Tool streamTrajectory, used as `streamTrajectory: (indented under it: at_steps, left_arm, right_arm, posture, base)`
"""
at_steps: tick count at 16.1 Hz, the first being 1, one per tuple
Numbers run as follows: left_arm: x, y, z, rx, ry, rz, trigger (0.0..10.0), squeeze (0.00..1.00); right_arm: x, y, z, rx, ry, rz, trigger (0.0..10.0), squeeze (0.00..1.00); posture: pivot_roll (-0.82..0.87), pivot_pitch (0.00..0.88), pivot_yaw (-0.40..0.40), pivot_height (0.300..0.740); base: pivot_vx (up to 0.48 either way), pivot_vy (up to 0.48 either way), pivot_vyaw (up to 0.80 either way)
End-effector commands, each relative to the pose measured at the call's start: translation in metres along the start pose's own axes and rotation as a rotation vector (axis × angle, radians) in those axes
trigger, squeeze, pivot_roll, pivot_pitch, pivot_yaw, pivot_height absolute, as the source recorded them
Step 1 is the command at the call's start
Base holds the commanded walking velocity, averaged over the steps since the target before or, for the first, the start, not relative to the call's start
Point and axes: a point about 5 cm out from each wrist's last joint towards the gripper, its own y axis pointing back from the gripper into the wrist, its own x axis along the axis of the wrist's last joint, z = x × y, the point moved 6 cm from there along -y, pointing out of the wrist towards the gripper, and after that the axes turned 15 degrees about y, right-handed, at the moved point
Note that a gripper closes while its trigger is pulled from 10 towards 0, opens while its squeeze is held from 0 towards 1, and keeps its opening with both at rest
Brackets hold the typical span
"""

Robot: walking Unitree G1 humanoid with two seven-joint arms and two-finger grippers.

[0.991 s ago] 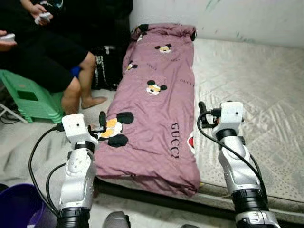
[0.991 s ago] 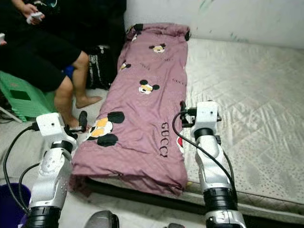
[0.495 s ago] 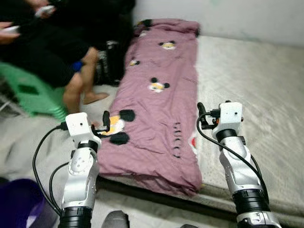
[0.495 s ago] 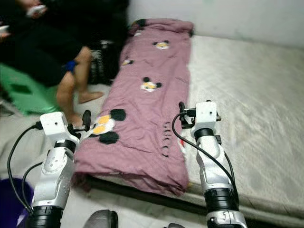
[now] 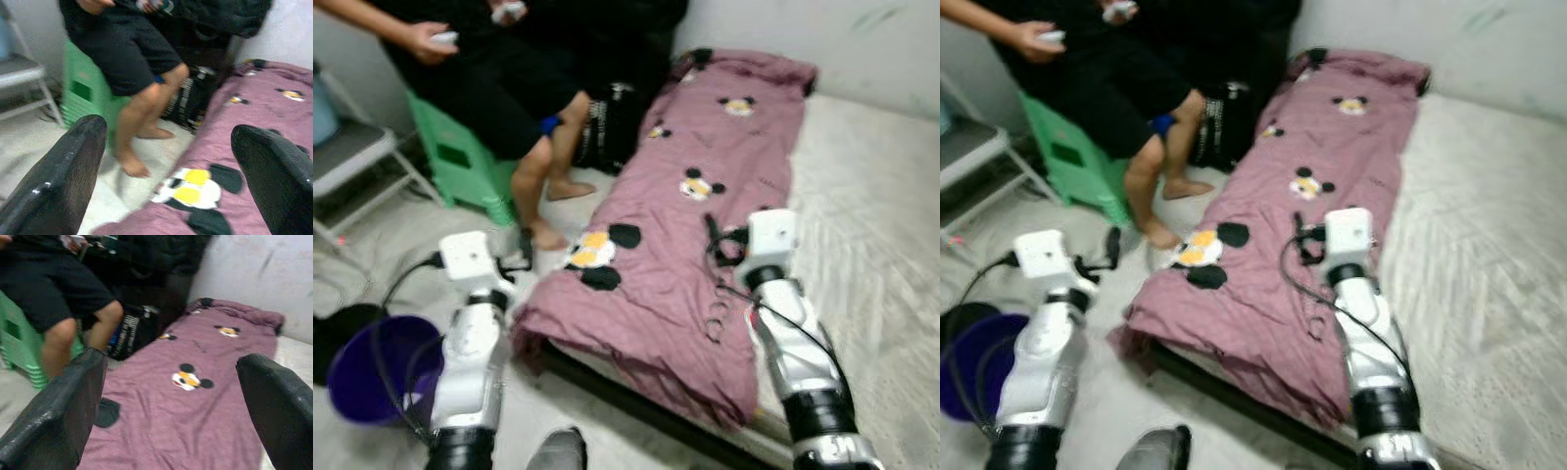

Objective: Clean up the room

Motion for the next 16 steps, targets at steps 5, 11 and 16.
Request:
streamTrajectory:
  at_steps: [5, 11, 16]
  left_arm:
    - [0.0009, 0.0002, 0.0070, -0.017, 0.013, 0.008, 10.0, 0.00]
    - [0.0007, -0.0003, 0.0067, -0.014, 0.025, 0.007, 10.0, 0.00]
    - [0.0007, 0.0017, -0.0016, 0.015, 0.027, 0.007, 10.0, 0.00]
  right_arm:
    - [0.0058, -0.0005, 0.0073, -0.016, -0.008, 0.025, 10.0, 0.00]
    - [0.0046, -0.0007, 0.0069, -0.015, -0.009, 0.019, 10.0, 0.00]
    - [0.0059, -0.0040, 0.0010, 0.008, 0.002, 0.023, 10.0, 0.00]
  posture:
    - [-0.01, 0.000, 0.017, 0.740]
    - [-0.01, 0.000, 0.015, 0.740]
    - [0.01, 0.000, 0.000, 0.740]
  base:
    - [0.000, 0.000, 0.63]
    - [0.000, 0.000, 0.00]
    - [0.000, 0.000, 0.00]
